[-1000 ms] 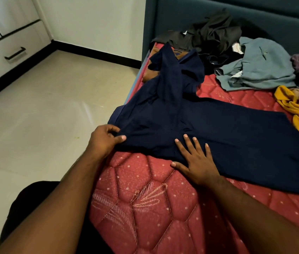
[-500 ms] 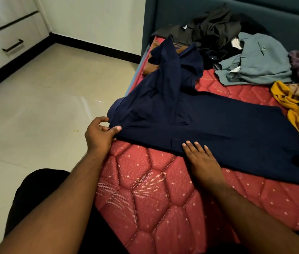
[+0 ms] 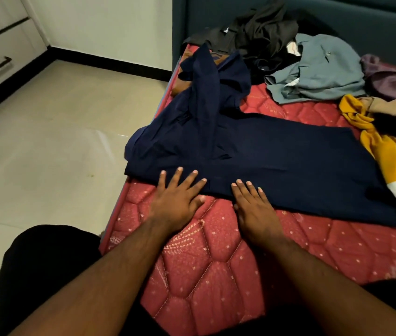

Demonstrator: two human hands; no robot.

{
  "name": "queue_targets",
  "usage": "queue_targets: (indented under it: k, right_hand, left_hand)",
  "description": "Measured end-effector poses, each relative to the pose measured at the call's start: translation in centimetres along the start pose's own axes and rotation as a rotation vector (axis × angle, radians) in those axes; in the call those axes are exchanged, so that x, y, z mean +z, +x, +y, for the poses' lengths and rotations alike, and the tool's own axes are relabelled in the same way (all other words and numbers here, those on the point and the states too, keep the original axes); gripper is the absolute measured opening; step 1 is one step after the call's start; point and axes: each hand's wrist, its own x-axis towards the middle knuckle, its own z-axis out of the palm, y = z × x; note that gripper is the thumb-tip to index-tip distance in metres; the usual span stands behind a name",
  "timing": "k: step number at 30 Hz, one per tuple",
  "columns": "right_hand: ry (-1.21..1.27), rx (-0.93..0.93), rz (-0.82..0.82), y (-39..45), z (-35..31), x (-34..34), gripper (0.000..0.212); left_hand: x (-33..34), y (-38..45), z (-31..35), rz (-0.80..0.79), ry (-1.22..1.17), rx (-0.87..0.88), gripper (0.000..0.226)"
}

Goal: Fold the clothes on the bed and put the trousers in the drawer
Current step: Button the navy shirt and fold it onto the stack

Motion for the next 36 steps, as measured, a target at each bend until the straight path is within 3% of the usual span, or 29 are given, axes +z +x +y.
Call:
queue_targets:
  k: [2,4,7,10,13,16,19,21,23,26,28,30,33,36]
  right_hand:
    - [0.121,0.151,0.05,0.4,0.1,-0.9,0.07]
    - [0.26,0.27,0.104,1.7,0.1,-1.8,0.063]
    - [0.294,0.334,0.073,3.3,1.5,-1.8,0.058]
    - [0.12,0.306,0.036,1.2,6.8,-0.4,0.073]
    - [0.096,0.539,0.072,-1.0,16.2,-0.5,0.078]
    - [0.145,0.817,0.007,-3.3,25.0,-2.1,0.076]
    - [0.118,0.957,0.034,-4.4,27.8,-3.2,0.078]
    - [0.085,0.875,0.168,-2.7,25.6,-3.8,0.076]
    - [0.104,0.671,0.229,0.0,21.1,-4.1,0.074]
    - [0.17,0.403,0.116,1.4,14.9,-2.0,0.075]
    - [0.103,0.341,0.045,0.2,15.9,-0.9,0.086]
    - [0.078,0.409,0.051,-1.2,20.9,-0.7,0.096]
    - [0.129,0.722,0.035,-3.6,27.7,-1.9,0.089]
    - [0.026,0.819,-0.006,-3.4,27.7,-2.4,0.089]
  left_hand:
    - [-0.8,1.1,1.9,0.167,-0.05,-0.011,0.058]
    - [-1.7,3.5,5.3,0.229,-0.185,0.096,0.053]
    - [-1.0,6.5,9.4,-0.039,-0.264,0.074,0.05]
    - [1.3,6.5,9.1,-0.082,-0.081,0.014,0.056]
    - [2.1,6.7,8.6,-0.092,-0.046,0.028,0.059]
    - [1.5,6.7,9.3,-0.167,-0.022,0.001,0.059]
    - [0.8,7.1,10.8,-0.109,0.016,-0.033,0.058]
    - [0.6,8.3,13.2,-0.019,0.02,0.057,0.058]
    - [1.1,9.7,15.7,-0.065,-0.017,0.107,0.059]
    - [2.8,10.4,17.4,-0.114,0.01,0.092,0.067]
    - [3.6,10.2,16.8,-0.098,0.02,0.084,0.075]
    - [3.8,10.4,16.3,-0.103,0.012,0.108,0.078]
    - [3.7,10.5,16.5,-0.109,-0.002,0.111,0.077]
    - [3.9,10.4,16.7,-0.108,0.004,0.105,0.076]
